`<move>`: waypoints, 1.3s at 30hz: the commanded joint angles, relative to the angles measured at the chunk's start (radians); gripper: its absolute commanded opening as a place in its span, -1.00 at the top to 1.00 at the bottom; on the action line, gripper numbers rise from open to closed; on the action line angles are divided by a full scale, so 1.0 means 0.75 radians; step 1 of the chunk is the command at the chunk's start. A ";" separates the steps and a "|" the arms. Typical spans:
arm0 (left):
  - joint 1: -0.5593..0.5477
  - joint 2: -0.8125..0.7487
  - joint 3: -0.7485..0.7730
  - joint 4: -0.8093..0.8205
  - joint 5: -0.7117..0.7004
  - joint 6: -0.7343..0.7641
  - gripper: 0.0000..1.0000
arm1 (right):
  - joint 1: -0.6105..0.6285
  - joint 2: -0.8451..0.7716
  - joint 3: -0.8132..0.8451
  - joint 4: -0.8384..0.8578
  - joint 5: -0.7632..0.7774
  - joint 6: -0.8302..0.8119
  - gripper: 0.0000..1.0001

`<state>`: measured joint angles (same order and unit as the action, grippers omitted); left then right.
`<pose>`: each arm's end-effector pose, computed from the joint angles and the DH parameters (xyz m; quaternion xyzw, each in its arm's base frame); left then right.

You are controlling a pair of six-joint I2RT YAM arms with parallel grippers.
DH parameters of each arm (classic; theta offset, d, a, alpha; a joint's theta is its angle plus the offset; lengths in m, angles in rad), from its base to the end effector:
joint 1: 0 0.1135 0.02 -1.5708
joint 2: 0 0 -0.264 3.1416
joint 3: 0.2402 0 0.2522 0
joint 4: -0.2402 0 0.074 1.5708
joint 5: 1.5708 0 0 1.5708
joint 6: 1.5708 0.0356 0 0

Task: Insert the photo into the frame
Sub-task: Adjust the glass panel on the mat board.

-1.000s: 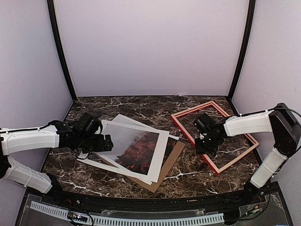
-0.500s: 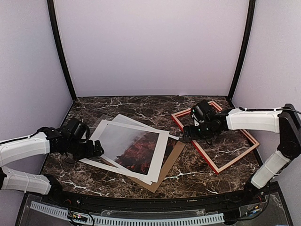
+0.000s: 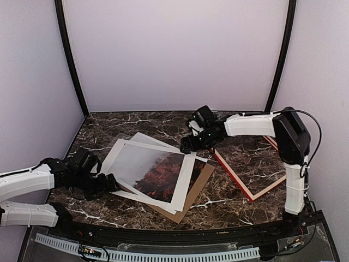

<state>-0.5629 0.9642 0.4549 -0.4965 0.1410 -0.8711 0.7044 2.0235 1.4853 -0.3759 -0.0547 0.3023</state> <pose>0.1420 -0.0955 0.1711 -0.1276 0.9496 -0.2337 0.1651 0.3366 0.2886 0.1901 -0.1976 0.9254 0.1782 0.2699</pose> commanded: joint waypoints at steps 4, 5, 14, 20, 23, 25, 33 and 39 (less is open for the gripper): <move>-0.042 -0.024 -0.074 0.020 0.064 -0.122 -0.98 | 0.007 0.163 0.147 -0.059 -0.019 -0.057 -0.96; -0.056 -0.022 -0.084 0.026 0.066 -0.143 -0.98 | 0.008 0.180 0.150 -0.060 -0.019 -0.060 -0.96; -0.102 0.014 -0.137 0.150 0.057 -0.241 -0.98 | 0.008 0.211 0.104 -0.081 -0.077 -0.064 -0.92; -0.064 0.135 -0.118 0.291 0.017 -0.233 -0.98 | 0.009 0.093 -0.085 0.003 -0.185 0.020 -0.89; 0.007 0.234 -0.085 0.362 0.044 -0.169 -0.98 | 0.018 0.028 -0.195 0.075 -0.252 0.086 -0.85; 0.056 0.298 -0.057 0.391 0.059 -0.126 -0.98 | 0.031 -0.009 -0.262 0.121 -0.277 0.129 -0.84; 0.263 0.439 0.051 0.418 0.050 0.050 -0.98 | 0.129 -0.138 -0.482 0.275 -0.250 0.327 -0.77; 0.488 0.543 0.144 0.430 0.050 0.203 -0.98 | 0.279 -0.120 -0.508 0.380 -0.229 0.458 -0.75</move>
<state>-0.2787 1.3075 0.5430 -0.1268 0.1970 -0.8234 0.8238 1.9026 1.1271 -0.1333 -0.1852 0.5377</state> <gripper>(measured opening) 0.989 0.878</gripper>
